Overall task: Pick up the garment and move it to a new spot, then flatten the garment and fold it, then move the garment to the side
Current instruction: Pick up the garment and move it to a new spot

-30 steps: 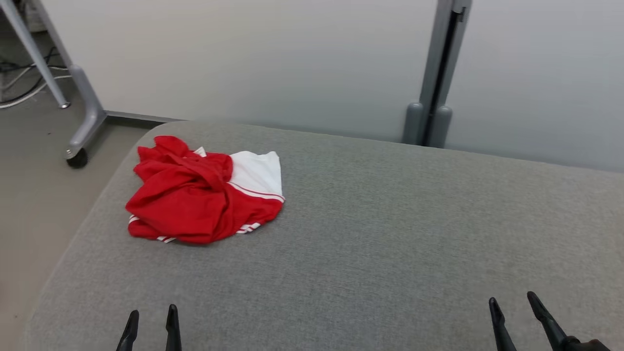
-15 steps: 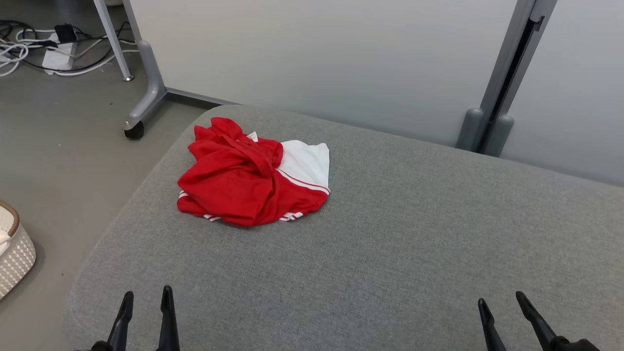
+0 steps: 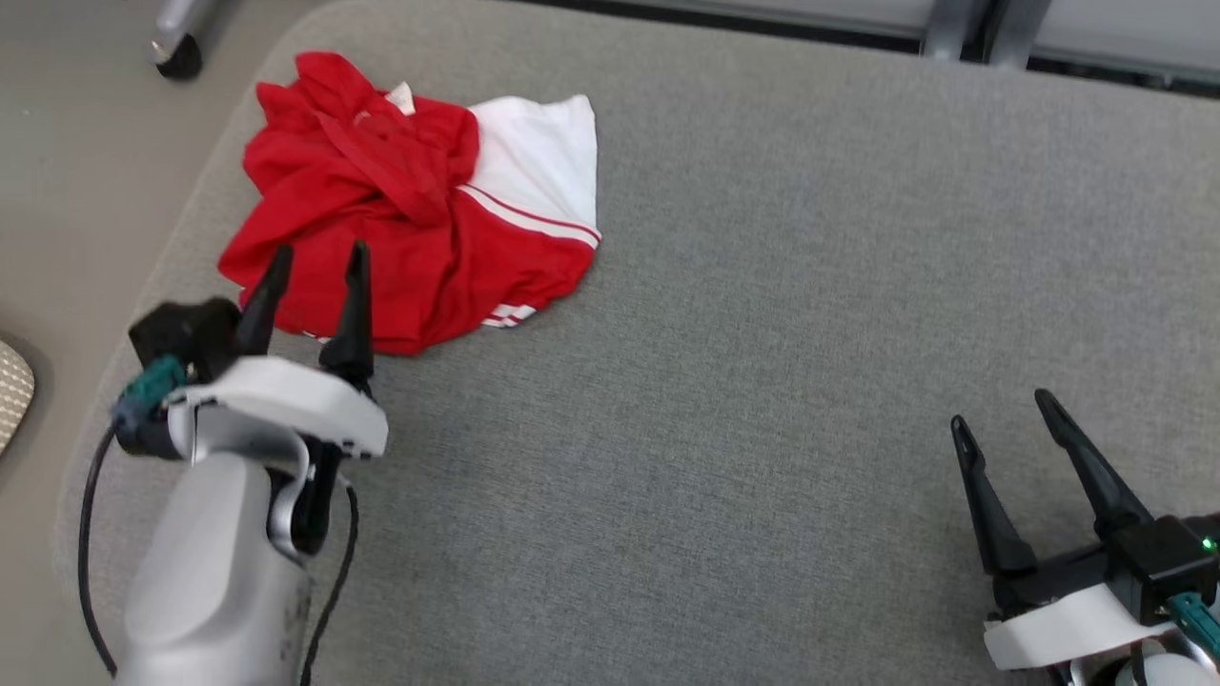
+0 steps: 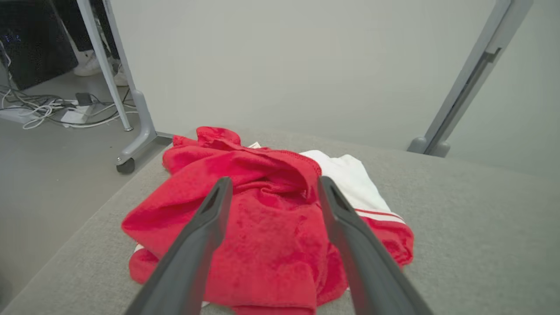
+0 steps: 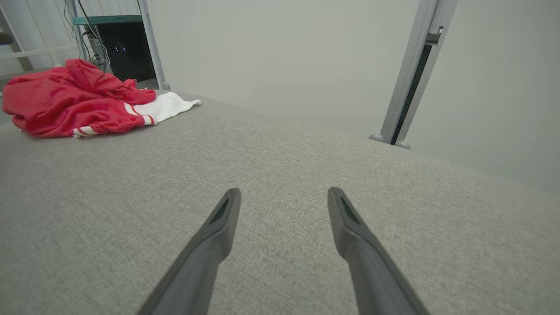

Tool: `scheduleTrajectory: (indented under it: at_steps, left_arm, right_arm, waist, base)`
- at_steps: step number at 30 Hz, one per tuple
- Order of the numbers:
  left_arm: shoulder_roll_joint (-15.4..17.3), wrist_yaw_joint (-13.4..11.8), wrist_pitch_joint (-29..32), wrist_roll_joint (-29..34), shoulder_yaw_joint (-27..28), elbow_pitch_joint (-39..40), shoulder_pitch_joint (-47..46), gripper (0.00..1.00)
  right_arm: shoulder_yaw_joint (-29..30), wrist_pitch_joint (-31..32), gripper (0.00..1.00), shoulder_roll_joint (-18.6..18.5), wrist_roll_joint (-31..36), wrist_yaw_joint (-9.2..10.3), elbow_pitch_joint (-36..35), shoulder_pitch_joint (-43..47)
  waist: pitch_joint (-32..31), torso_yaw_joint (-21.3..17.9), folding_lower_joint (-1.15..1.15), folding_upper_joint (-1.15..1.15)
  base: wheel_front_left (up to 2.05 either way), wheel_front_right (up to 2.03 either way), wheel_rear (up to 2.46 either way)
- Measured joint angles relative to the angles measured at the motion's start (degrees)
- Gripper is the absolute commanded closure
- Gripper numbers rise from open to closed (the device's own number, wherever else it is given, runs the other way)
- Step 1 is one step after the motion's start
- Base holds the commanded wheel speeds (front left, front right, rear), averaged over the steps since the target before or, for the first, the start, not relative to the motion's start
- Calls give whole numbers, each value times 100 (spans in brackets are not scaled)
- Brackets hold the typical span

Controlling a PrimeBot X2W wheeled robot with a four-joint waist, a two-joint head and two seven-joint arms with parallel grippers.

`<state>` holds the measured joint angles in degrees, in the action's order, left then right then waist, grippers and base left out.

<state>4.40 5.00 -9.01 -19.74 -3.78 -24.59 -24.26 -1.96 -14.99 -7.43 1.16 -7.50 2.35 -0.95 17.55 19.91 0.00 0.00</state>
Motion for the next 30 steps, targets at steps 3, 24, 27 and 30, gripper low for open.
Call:
scheduleTrajectory:
  at_steps: [3,24,27,30]
  left_arm:
    - [88,-27,287,-16,38,-723,-786,0]
    - [-127,90,-523,-301,-171,-2797,-1744,100]
    - [-147,144,-559,-446,-552,-2238,-1434,100]
    - [-141,145,-495,-872,-1183,-1491,-1046,100]
  right_arm:
    - [-63,0,0,-71,26,0,-34,-187]
    - [43,-14,0,169,-98,0,90,198]
    - [-90,-15,0,229,-153,0,152,230]
    - [-220,-14,0,313,-243,0,191,201]
  waist:
    - [453,-110,0,0]
    - [246,-555,0,0]
    - [-113,-510,0,0]
    - [-461,-544,0,0]
  base:
    - [0,0,0]
    - [0,0,0]
    - [0,0,0]
    - [0,0,0]
